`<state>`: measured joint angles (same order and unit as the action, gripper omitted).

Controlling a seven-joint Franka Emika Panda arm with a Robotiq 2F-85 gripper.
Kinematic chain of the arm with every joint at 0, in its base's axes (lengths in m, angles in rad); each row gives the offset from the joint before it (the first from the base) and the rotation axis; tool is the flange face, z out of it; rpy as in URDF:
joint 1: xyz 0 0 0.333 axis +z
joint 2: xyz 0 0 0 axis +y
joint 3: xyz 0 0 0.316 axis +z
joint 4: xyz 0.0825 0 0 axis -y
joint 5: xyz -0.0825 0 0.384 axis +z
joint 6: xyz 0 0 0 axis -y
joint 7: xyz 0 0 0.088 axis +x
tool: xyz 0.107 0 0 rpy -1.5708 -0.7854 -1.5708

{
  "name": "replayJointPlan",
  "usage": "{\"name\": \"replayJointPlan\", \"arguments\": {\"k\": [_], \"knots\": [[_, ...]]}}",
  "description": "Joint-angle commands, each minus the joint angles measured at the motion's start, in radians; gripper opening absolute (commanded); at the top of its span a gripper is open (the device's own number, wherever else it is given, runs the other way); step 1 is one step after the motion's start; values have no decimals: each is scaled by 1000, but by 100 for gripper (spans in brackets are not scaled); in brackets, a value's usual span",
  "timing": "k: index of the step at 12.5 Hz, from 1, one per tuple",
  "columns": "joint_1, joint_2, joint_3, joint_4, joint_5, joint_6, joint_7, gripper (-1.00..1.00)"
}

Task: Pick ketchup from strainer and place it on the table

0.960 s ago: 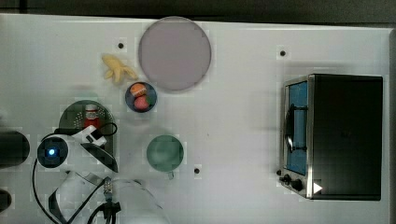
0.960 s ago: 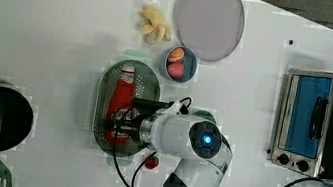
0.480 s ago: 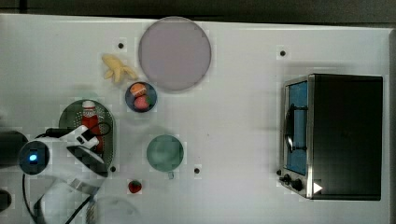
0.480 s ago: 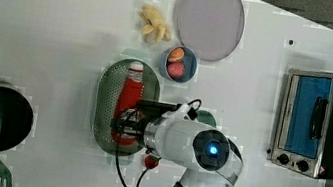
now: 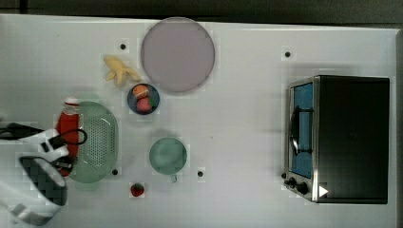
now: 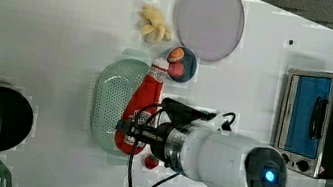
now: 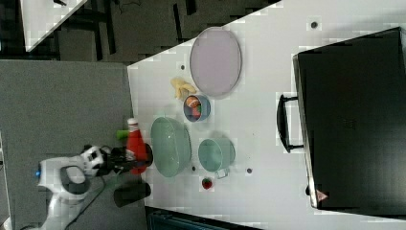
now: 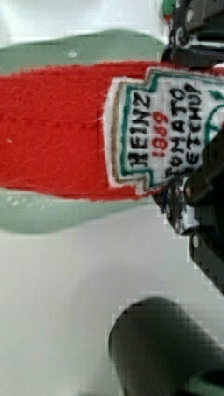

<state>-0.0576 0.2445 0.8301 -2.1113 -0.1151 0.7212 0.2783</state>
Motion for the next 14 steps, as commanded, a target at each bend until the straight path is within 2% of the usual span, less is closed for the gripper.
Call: {"name": "replayJointPlan", "arguments": {"k": [1,6,10,14], "knots": [[-53,-42,-33,93,28,-102,19,19],[-119,-47,-143,263,27,-352,-183,19],[-171,-65,-290,274,22,-367,-313,19],[-194,-67,-455,267,18,-365,-543,19]]}}
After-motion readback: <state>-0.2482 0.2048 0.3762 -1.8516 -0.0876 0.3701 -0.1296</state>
